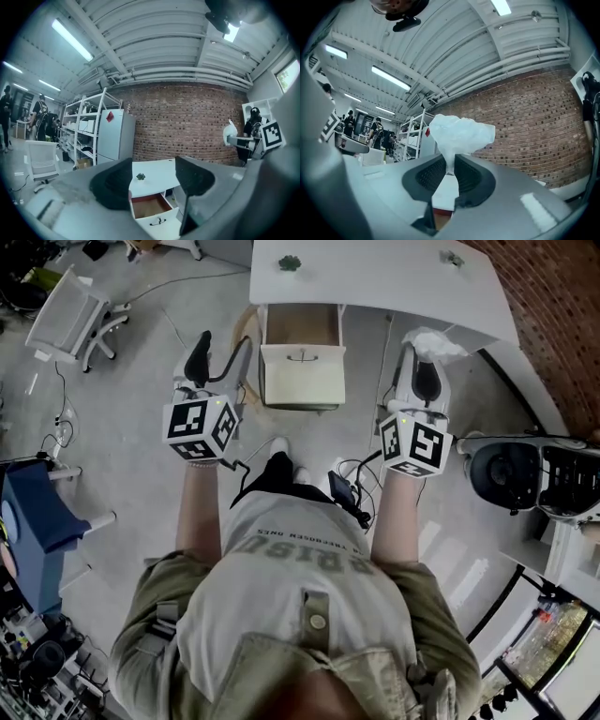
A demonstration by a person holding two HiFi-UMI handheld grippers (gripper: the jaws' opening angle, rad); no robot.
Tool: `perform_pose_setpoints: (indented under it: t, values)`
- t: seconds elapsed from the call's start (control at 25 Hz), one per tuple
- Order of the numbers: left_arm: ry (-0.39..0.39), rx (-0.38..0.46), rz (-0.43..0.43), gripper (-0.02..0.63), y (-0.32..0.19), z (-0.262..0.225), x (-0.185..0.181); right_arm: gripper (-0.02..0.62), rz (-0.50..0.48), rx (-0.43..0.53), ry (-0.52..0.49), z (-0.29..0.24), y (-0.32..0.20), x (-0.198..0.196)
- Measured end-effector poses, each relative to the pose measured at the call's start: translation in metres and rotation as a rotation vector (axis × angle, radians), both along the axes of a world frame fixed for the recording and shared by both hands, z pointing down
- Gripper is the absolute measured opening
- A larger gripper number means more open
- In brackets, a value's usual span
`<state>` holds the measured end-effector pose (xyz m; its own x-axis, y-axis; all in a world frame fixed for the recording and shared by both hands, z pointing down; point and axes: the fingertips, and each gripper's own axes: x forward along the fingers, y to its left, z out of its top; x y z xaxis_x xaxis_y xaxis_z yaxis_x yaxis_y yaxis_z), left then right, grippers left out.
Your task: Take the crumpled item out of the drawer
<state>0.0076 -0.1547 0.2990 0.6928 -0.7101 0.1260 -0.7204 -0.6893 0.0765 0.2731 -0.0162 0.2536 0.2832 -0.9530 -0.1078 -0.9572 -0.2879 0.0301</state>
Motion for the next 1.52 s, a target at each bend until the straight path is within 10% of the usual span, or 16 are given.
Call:
perform_pose_setpoints:
  t: [0.36,0.96,1.52]
  values:
    - [-0.038,0.073,-0.035,0.281,0.063,-0.010,-0.010,0.060,-0.046,0.010,0.027,-0.005,0.049,-0.019]
    - [-0.020,0.194,-0.102,0.028,0.075,-0.040,-0.042,0.060,-0.040,0.020,0.056,-0.020,0.057,-0.055]
    - [-0.011,0.229,-0.096,0.006,0.055,-0.050,-0.054,0.057,-0.020,0.016,0.073,-0.020,0.046,-0.071]
